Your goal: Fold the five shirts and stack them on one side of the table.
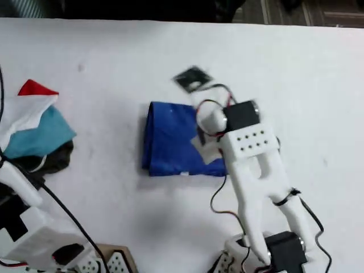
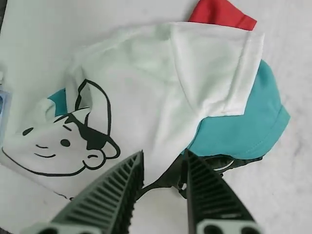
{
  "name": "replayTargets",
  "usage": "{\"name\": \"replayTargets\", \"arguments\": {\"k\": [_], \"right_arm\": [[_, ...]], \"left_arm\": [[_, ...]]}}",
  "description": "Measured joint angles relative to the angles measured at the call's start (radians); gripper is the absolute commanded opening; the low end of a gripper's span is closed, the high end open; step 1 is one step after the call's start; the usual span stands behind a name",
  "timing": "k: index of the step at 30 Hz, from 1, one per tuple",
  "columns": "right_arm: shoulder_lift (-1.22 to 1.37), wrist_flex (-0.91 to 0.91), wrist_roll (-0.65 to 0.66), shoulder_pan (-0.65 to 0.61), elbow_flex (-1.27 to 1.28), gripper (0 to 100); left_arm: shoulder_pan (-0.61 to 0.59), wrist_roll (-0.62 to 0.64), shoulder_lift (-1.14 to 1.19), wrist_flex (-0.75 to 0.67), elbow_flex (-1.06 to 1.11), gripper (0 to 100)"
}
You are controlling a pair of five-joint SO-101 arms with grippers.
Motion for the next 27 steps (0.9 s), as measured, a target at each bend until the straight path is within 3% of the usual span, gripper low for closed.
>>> {"name": "replayTargets", "arguments": {"k": [4, 11, 16, 27], "right_arm": [[0.046, -0.086, -0.181, 0.011, 0.066, 31.9], [0.233, -0.209, -0.376, -0.014, 0.071, 31.9], [0.374, -0.265, -0.442, -0.017, 0.071, 31.9], [0.588, -0.384, -0.453, -0.015, 0.068, 31.8]], "left_arm": [[-0.043, 0.0, 0.0, 0.0, 0.0, 15], [-0.075, 0.0, 0.0, 0.0, 0.0, 15], [-0.084, 0.0, 0.0, 0.0, 0.0, 15], [-0.083, 0.0, 0.0, 0.0, 0.0, 15]]}}
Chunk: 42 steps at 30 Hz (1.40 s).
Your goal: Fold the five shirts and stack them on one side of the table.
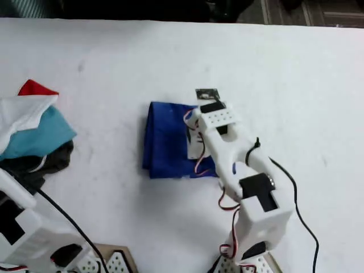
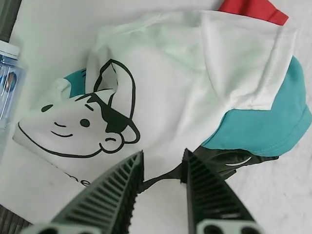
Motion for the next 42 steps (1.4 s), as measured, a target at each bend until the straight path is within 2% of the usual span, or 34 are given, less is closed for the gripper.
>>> {"name": "replayTargets", "arguments": {"k": [3, 7, 8, 10, 12, 18, 21, 24, 29, 33, 35, 39, 42], "right_arm": [[0.034, -0.005, 0.0, 0.0, -0.008, 26.5], [0.081, -0.005, 0.0, 0.002, -0.02, 3.3], [0.087, -0.005, 0.0, 0.002, -0.029, 0.8], [0.094, -0.003, 0.0, 0.005, -0.035, 3.7], [0.094, -0.002, 0.008, 0.006, -0.041, 1.5], [0.106, 0.104, 0.195, 0.055, -0.118, 1.8], [0.112, 0.198, 0.368, 0.149, -0.172, 1.8], [0.121, 0.278, 0.603, 0.29, -0.262, 1.8], [0.147, 0.296, 1.088, 0.502, -0.463, 1.8], [0.212, 0.258, 1.499, 0.592, -0.594, 1.8], [0.258, 0.233, 1.665, 0.624, -0.657, 1.8], [0.365, 0.196, 1.89, 0.655, -0.796, 1.8], [0.442, 0.166, 1.95, 0.658, -0.907, 2.9]], "left_arm": [[0.0, 0.0, 0.0, 0.0, 0.0, 15], [0.0, 0.0, 0.0, 0.0, 0.0, 15], [0.0, 0.0, 0.0, 0.0, 0.0, 15], [0.0, 0.0, 0.0, 0.0, 0.0, 15], [0.0, 0.0, 0.0, 0.0, 0.0, 15], [0.0, 0.0, 0.0, 0.0, 0.0, 15], [0.0, 0.0, 0.0, 0.0, 0.0, 15], [0.0, 0.0, 0.0, 0.0, 0.0, 15], [0.0, 0.0, 0.0, 0.0, 0.0, 15], [0.0, 0.0, 0.0, 0.0, 0.0, 15], [0.0, 0.0, 0.0, 0.0, 0.0, 15], [0.0, 0.0, 0.0, 0.0, 0.0, 15], [0.0, 0.0, 0.0, 0.0, 0.0, 15]]}}
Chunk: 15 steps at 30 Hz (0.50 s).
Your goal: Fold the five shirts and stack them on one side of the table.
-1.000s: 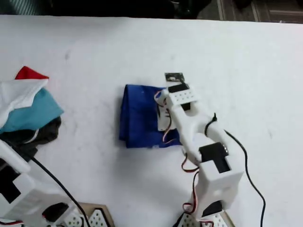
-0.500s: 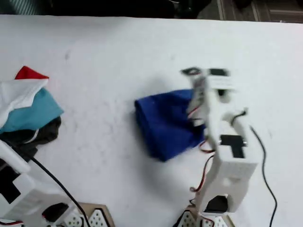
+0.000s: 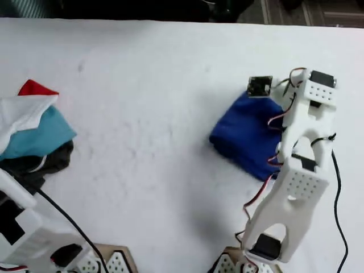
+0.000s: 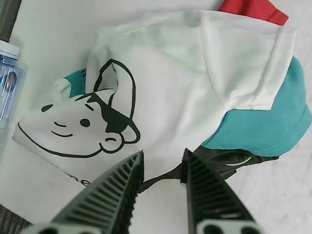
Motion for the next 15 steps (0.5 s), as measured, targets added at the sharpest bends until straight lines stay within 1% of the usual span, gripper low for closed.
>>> {"name": "replayTargets", "arguments": {"k": [1, 3, 5, 7, 8, 12, 15], "right_arm": [[0.018, 0.0, 0.006, 0.0, -0.035, 5.5], [0.043, 0.003, 0.003, 0.0, -0.097, 14.3], [0.048, 0.017, -0.064, 0.0, -0.146, 23.7], [0.048, 0.032, -0.196, -0.003, -0.189, 30.0], [0.048, 0.041, -0.282, -0.005, -0.209, 31.3], [0.048, 0.092, -0.647, -0.037, -0.267, 31.6], [0.048, 0.169, -0.87, -0.068, -0.313, 31.6]], "left_arm": [[0.0, 0.0, 0.0, 0.0, 0.0, 15], [0.0, 0.0, 0.0, 0.0, 0.0, 15], [0.0, 0.0, 0.0, 0.0, 0.0, 15], [0.0, 0.0, 0.0, 0.0, 0.0, 15], [0.0, 0.0, 0.0, 0.0, 0.0, 15], [0.0, 0.0, 0.0, 0.0, 0.0, 15], [0.0, 0.0, 0.0, 0.0, 0.0, 15]]}}
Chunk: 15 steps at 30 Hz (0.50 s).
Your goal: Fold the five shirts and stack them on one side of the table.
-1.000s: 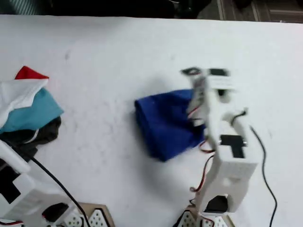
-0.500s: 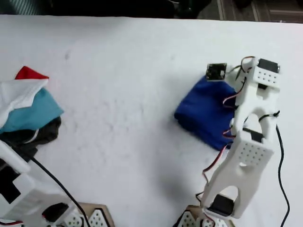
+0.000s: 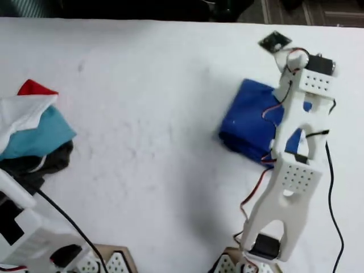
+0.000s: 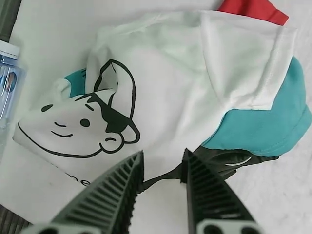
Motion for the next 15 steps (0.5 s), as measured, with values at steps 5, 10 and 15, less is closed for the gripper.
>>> {"name": "replayTargets", "arguments": {"k": [5, 10, 15], "right_arm": [[0.0, 0.118, -0.368, -0.038, -0.028, 31.7], [0.005, 0.129, -0.724, -0.034, -0.009, 31.9], [0.005, 0.129, -0.878, -0.048, 0.087, 41.1]], "left_arm": [[0.0, 0.0, 0.0, 0.0, 0.0, 15], [0.0, 0.0, 0.0, 0.0, 0.0, 15], [0.0, 0.0, 0.0, 0.0, 0.0, 15]]}}
